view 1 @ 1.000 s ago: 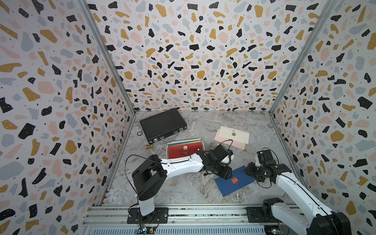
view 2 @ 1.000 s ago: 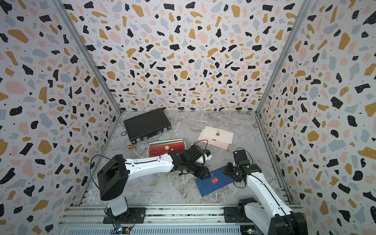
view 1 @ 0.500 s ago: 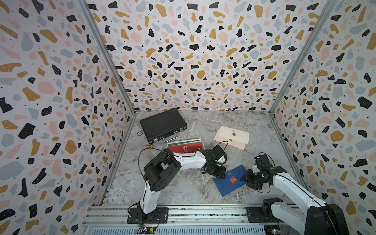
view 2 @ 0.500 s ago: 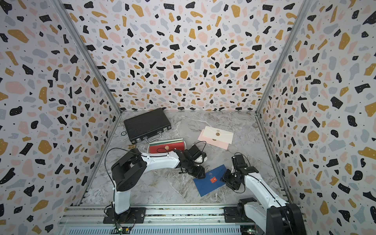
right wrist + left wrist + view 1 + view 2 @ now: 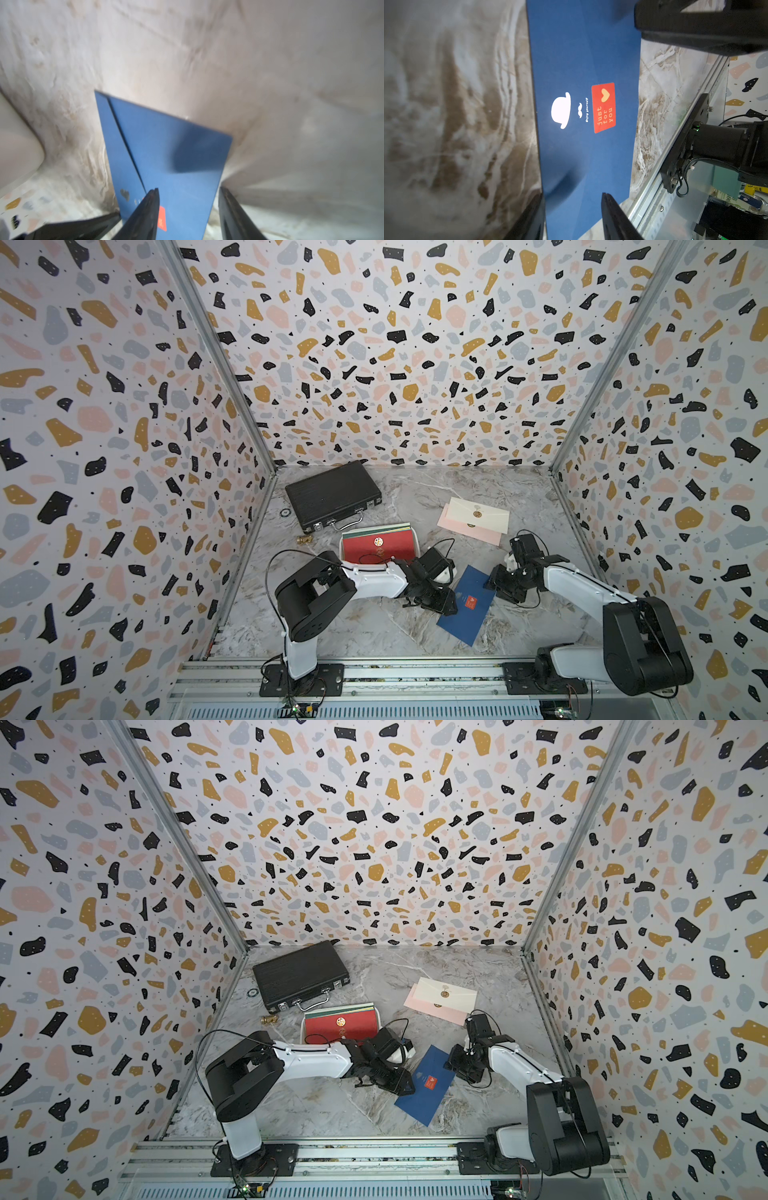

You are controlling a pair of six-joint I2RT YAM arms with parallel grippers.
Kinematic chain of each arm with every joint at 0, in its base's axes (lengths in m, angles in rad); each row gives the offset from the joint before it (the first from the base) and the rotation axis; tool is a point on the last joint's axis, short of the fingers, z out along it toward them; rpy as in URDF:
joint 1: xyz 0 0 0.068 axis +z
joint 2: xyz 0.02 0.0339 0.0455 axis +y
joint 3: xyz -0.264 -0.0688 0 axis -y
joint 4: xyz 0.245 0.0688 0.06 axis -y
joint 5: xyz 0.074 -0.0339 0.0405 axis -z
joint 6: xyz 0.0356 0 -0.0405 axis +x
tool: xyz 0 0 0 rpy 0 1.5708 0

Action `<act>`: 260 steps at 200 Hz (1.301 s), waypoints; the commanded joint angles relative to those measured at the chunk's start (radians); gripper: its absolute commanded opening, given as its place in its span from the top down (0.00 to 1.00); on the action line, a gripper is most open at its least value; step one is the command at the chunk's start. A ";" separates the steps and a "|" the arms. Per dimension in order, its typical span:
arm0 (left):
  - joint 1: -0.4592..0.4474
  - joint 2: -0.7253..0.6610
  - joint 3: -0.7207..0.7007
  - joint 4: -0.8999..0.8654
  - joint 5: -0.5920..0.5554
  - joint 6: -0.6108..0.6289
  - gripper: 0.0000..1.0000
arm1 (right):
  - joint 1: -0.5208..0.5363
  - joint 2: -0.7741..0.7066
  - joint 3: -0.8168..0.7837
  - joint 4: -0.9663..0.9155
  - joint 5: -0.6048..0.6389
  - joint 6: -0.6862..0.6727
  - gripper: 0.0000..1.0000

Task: Put the sealed envelopes into the storage box
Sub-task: Adjust the envelope at the center of the board.

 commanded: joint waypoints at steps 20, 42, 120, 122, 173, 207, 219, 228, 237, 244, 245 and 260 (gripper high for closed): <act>-0.015 -0.022 -0.026 0.004 -0.039 -0.059 0.53 | 0.020 -0.096 -0.010 -0.141 0.084 -0.087 0.48; -0.014 -0.011 -0.005 0.006 -0.054 -0.067 0.57 | 0.029 -0.163 -0.065 -0.162 0.063 -0.072 0.48; -0.056 0.034 -0.005 0.075 -0.008 -0.126 0.62 | 0.105 -0.152 -0.120 -0.106 -0.016 0.009 0.49; -0.059 0.035 -0.007 0.077 -0.004 -0.128 0.62 | 0.106 -0.149 -0.122 -0.103 -0.016 0.010 0.49; -0.074 0.057 -0.004 0.089 -0.004 -0.135 0.62 | 0.135 -0.133 -0.129 -0.077 -0.024 0.036 0.49; -0.074 0.062 -0.006 0.086 -0.008 -0.132 0.62 | 0.136 -0.149 -0.144 -0.038 -0.045 0.055 0.49; -0.076 0.063 -0.007 0.084 -0.008 -0.132 0.62 | 0.135 -0.158 -0.151 -0.012 -0.072 0.070 0.49; -0.076 0.065 -0.007 0.082 -0.009 -0.130 0.62 | 0.135 -0.162 -0.150 0.000 -0.089 0.079 0.49; -0.076 0.066 -0.007 0.080 -0.011 -0.130 0.62 | 0.135 -0.167 -0.149 0.011 -0.107 0.087 0.49; -0.076 0.068 -0.007 0.078 -0.014 -0.129 0.62 | 0.135 -0.171 -0.147 0.020 -0.121 0.091 0.49; -0.076 0.068 -0.007 0.078 -0.014 -0.129 0.62 | 0.136 -0.172 -0.147 0.021 -0.124 0.091 0.49; -0.076 0.071 -0.007 0.075 -0.016 -0.126 0.62 | 0.135 -0.184 -0.144 0.033 -0.150 0.094 0.49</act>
